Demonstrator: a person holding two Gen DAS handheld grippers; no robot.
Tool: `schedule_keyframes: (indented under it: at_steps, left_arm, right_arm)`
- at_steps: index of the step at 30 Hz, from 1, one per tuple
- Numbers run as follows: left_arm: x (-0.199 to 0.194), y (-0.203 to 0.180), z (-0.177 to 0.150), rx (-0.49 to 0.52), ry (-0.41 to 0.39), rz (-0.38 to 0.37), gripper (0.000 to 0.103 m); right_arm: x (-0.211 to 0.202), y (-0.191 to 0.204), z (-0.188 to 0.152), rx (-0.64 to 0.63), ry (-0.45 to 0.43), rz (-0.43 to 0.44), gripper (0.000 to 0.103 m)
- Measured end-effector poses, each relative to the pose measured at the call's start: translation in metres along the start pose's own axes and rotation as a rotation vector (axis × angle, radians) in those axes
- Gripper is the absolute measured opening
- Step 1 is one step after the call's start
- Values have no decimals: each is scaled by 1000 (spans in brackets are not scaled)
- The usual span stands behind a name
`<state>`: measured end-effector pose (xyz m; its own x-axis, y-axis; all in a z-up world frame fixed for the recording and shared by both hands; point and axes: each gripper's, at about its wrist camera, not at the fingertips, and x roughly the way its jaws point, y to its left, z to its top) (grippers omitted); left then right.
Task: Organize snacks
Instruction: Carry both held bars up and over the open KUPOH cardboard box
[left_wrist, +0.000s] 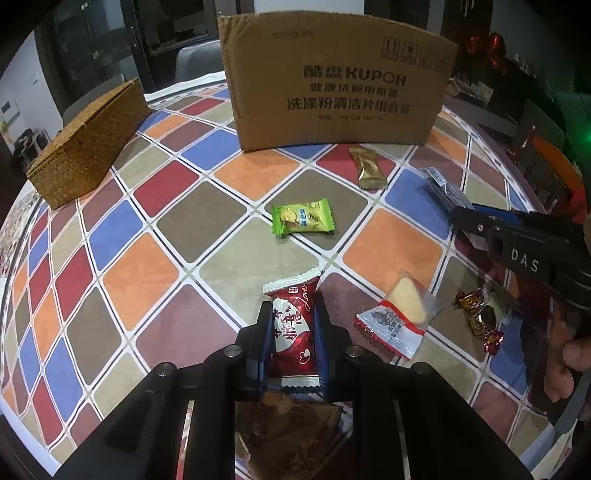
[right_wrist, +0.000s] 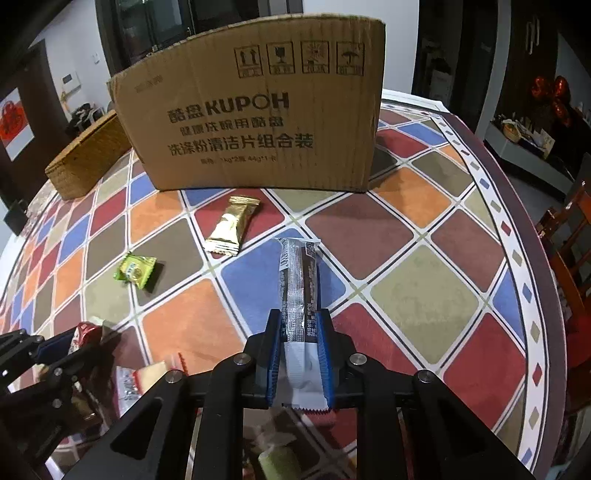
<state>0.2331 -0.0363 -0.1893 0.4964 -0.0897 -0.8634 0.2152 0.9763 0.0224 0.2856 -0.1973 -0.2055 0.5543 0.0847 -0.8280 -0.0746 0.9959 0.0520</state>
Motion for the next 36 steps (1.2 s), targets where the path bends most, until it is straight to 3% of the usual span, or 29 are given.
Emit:
schedule_keyframes:
  at_steps: [36]
  left_arm:
    - [-94,13,30,-49,-153,-3,21]
  right_arm:
    - [-107,20,16,-3,-139,-11,19]
